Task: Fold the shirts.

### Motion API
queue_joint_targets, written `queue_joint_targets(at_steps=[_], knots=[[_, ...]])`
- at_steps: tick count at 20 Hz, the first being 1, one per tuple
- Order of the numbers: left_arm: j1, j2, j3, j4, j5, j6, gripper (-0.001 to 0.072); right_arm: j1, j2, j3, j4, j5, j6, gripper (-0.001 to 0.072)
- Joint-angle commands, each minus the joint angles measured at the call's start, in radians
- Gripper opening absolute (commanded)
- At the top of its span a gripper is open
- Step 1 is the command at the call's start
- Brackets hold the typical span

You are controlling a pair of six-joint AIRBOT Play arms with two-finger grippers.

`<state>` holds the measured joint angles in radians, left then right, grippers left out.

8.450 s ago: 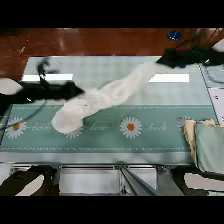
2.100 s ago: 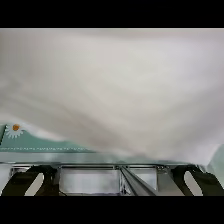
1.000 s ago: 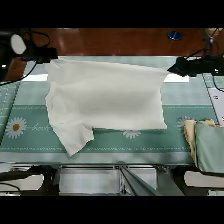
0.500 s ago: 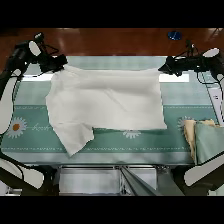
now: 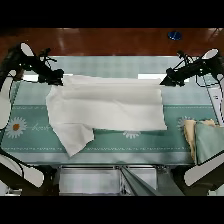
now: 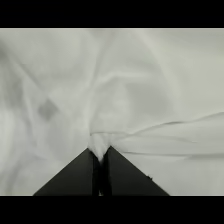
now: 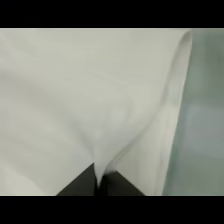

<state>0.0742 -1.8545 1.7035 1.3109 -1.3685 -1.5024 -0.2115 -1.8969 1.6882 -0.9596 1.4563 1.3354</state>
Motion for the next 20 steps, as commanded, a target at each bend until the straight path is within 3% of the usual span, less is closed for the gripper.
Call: queue_joint_targets(at_steps=[1,5,6,7,8,12,14,17,20], knots=[[0.000,-0.023,-0.025,0.001,-0.052,0.029,0.0019,0.017,-0.002,-0.002,-0.108,0.039,0.040,0.0020],[0.000,-0.054,-0.026,-0.014,-0.065,0.016,0.0045,0.068,-0.003,-0.033,-0.121,-0.048,0.042,0.0023],[0.000,-0.055,-0.025,-0.014,-0.065,-0.011,0.0203,0.079,-0.003,-0.040,-0.130,-0.070,0.069,0.0140],[0.002,-0.052,-0.021,-0.013,-0.072,-0.011,0.0473,0.087,-0.003,-0.041,-0.151,-0.074,0.098,0.0404],[0.008,-0.050,-0.002,-0.009,-0.092,-0.010,0.0508,0.088,0.000,-0.041,-0.172,-0.063,0.107,0.0414],[0.075,0.021,0.060,-0.002,-0.171,-0.002,0.0507,0.031,0.074,-0.045,-0.306,0.033,0.135,0.0414],[0.140,0.106,0.008,-0.002,-0.181,-0.002,0.0507,-0.035,0.171,-0.124,-0.296,-0.006,0.142,0.0414],[0.260,0.314,-0.278,-0.063,-0.097,0.061,0.0506,-0.166,0.388,-0.470,0.015,-0.179,0.003,0.0414],[0.396,0.576,-0.673,-0.192,0.045,0.106,0.0506,-0.243,0.603,-0.830,0.208,-0.320,-0.146,0.0414]])
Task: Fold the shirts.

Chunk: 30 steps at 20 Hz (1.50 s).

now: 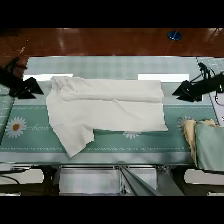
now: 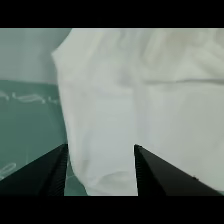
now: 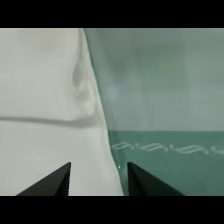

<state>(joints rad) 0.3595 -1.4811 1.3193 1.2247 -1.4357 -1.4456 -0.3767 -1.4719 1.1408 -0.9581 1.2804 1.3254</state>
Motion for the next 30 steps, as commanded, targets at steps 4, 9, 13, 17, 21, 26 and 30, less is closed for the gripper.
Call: queue_joint_targets(at_steps=[4,9,13,17,21,26,30], knots=[[0.168,0.392,-0.632,-0.126,0.180,0.053,0.0506,-0.108,0.331,-0.486,0.277,-0.164,-0.184,0.0414],[0.147,0.400,-0.774,-0.041,0.144,0.065,0.0506,-0.109,0.344,-0.492,0.307,-0.124,-0.187,0.0414],[0.142,0.397,-0.821,-0.221,0.225,0.073,0.0506,-0.109,0.344,-0.492,0.320,-0.120,-0.187,0.0414],[0.101,0.396,-0.879,-0.231,0.279,0.073,0.0506,-0.109,0.344,-0.492,0.324,-0.110,-0.186,0.0414],[0.038,0.396,-0.899,-0.232,0.322,0.074,0.0506,-0.109,0.344,-0.492,0.323,-0.146,-0.159,0.0414],[-0.090,0.396,-0.898,-0.243,0.361,0.101,0.0060,-0.167,0.343,-0.493,0.034,-0.081,-0.014,0.0414],[-0.100,0.397,-0.898,-0.242,0.334,0.110,0.0018,-0.161,0.340,-0.572,-0.047,0.003,0.014,0.0414]])
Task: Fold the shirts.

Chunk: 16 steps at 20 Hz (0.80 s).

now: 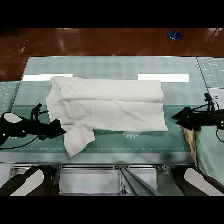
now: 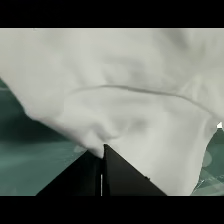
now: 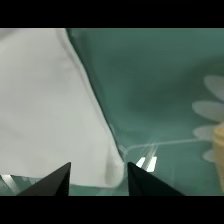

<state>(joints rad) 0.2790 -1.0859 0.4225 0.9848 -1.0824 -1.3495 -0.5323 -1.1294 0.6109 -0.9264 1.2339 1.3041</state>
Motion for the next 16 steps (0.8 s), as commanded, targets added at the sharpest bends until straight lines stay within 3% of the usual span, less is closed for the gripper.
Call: queue_joint_targets(at_steps=[1,6,8,12,13,14,15,16], knots=[[-0.019,0.002,-0.001,-0.002,-0.021,0.014,0.0018,-0.006,-0.013,-0.058,-0.066,0.048,0.029,0.0414],[-0.020,0.002,-0.001,-0.002,-0.029,0.027,0.0018,0.075,-0.072,-0.072,-0.052,0.041,0.029,0.0414],[-0.020,0.002,-0.001,-0.003,-0.030,0.026,0.0018,0.133,-0.095,-0.072,-0.040,-0.034,0.053,0.0414],[-0.020,0.003,-0.001,-0.002,-0.036,0.025,0.0018,0.163,-0.104,-0.072,0.124,-0.161,0.060,0.0409],[-0.020,0.003,-0.001,-0.002,-0.036,0.025,0.0018,0.164,-0.104,-0.072,0.146,-0.177,0.051,0.0380],[-0.020,0.003,-0.001,-0.002,-0.035,0.026,0.0018,0.169,-0.104,-0.072,0.164,-0.182,0.021,0.0232],[-0.020,0.003,0.001,-0.003,-0.034,0.026,0.0018,0.169,-0.104,-0.072,0.222,-0.157,-0.092,0.0017],[-0.018,0.003,0.009,-0.003,-0.034,0.032,0.0018,0.168,-0.104,-0.070,0.291,-0.117,-0.196,0.0020]])
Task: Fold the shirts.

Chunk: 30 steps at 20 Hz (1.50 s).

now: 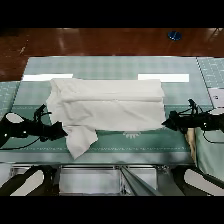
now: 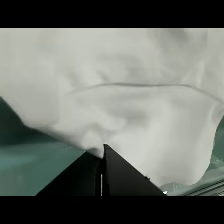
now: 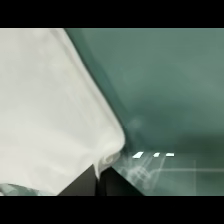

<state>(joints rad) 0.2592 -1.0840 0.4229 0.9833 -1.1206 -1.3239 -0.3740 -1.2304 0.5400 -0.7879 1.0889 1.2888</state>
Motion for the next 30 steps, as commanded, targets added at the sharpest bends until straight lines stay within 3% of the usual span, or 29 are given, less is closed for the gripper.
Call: queue_joint_targets(at_steps=[1,6,9,19,24,25,26,30], knots=[[0.006,0.001,0.024,-0.005,0.002,0.008,0.0018,0.010,-0.003,0.018,0.172,0.071,-0.209,0.0020],[0.023,-0.001,0.252,-0.039,-0.077,0.014,0.0018,0.010,-0.002,0.226,0.103,0.151,-0.149,0.0019],[0.020,-0.043,0.412,-0.068,-0.040,-0.057,0.0018,0.010,-0.008,0.347,0.126,0.149,-0.130,0.0020],[-0.069,-0.553,1.046,-0.097,-0.100,-0.156,0.0018,0.011,-0.322,0.644,0.306,0.093,-0.131,0.0020],[-0.081,-0.721,1.167,-0.098,-0.136,-0.174,0.0023,0.061,-0.486,0.731,0.323,0.033,-0.134,0.0036],[-0.081,-0.734,1.167,-0.098,-0.132,-0.174,0.0159,0.068,-0.506,0.739,0.323,0.006,-0.123,0.0227],[-0.081,-0.738,1.167,-0.097,-0.149,-0.168,0.0513,0.072,-0.513,0.740,0.324,-0.006,-0.119,0.0421],[-0.008,-0.731,1.275,-0.055,-0.275,-0.142,0.0508,0.009,-0.467,0.741,0.298,0.096,-0.115,0.0416]])
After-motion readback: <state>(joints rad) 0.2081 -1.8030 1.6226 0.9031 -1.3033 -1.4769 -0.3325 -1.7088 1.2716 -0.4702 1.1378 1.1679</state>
